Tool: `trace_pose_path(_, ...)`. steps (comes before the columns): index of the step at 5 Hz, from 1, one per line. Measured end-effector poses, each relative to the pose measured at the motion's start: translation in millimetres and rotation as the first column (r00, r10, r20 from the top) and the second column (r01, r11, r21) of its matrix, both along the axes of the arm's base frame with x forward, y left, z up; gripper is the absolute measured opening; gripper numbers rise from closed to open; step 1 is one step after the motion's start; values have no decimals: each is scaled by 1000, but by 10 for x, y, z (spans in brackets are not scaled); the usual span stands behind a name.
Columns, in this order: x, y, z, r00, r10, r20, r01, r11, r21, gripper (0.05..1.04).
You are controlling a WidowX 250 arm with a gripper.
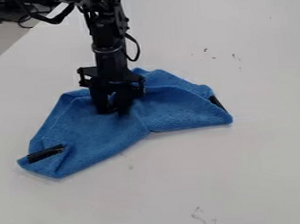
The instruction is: Fold the cloth from the bottom to the top
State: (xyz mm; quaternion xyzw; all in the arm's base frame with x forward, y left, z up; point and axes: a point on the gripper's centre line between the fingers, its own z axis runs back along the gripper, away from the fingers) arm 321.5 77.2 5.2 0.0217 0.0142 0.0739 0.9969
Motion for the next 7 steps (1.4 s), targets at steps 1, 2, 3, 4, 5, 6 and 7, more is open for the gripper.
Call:
trace_pose_path(1, 0, 16, 5, 1000, 16, 4, -16, 1000, -5, 384)
trace_pose_path(2, -16, 11, -3, 1000, 27, 5, -27, 1000, -9, 324)
trace_pose_path(3, -26, 4, -5, 999, 38, 6, -38, 999, -8, 322)
trace_pose_path(4, -56, 9, 0, 998, 62, -8, -62, 998, -6, 322)
trace_pose_path(5, -124, -31, 76, 997, 59, -39, -58, 998, 25, 310)
trace_pose_path(6, -98, -109, 453, 998, 68, 21, -69, 992, 102, 254)
trace_pose_path(7, -210, -279, 721, 995, 90, 51, -97, 982, 162, 227)
